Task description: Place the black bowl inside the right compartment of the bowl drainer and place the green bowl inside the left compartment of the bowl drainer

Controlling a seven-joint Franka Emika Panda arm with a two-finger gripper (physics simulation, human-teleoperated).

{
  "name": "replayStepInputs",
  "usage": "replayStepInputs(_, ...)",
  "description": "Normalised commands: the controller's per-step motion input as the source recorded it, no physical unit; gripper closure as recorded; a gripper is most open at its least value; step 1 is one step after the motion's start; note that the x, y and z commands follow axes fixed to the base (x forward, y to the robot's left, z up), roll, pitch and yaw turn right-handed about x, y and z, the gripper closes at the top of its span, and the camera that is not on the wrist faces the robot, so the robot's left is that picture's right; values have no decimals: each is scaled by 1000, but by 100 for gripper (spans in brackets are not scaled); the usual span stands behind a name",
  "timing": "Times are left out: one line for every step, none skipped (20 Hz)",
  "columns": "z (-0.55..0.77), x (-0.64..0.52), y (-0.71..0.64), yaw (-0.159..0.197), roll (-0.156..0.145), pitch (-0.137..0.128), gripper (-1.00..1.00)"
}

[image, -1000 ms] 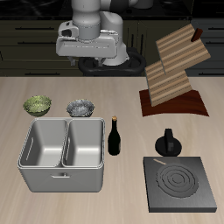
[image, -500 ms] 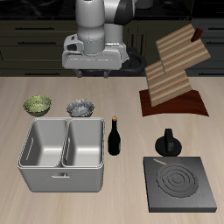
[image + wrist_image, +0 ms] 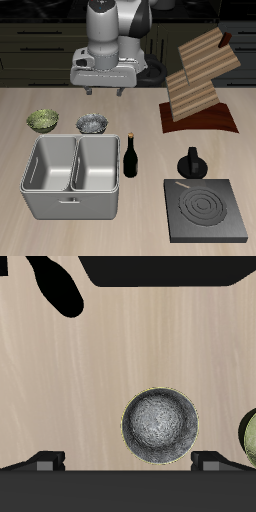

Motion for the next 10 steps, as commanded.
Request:
replayStepInputs(-239,-146,-209,-22,-27,20,-100)
replayStepInputs(-193,-124,-159,9,6,-19,-100)
replayStepInputs(-218,-137,-269,5,-43,-13,-100)
replayStepInputs(-305,-128,-301,-104,-38,50,-100)
replayStepInputs(-249,-138,-163,2,-29,12,-100)
replayStepInputs(-216,-70,-191,-2,-18,10,-100)
replayStepInputs(-317,-114,-246,-72,-35,40,-100)
replayStepInputs(-332,-136,-287,-62,2,-10,-100)
replayStepInputs(-120,-82,93,24,1,-10,-100)
replayStepInputs(-337,-115,19,-2,2,-1,-100)
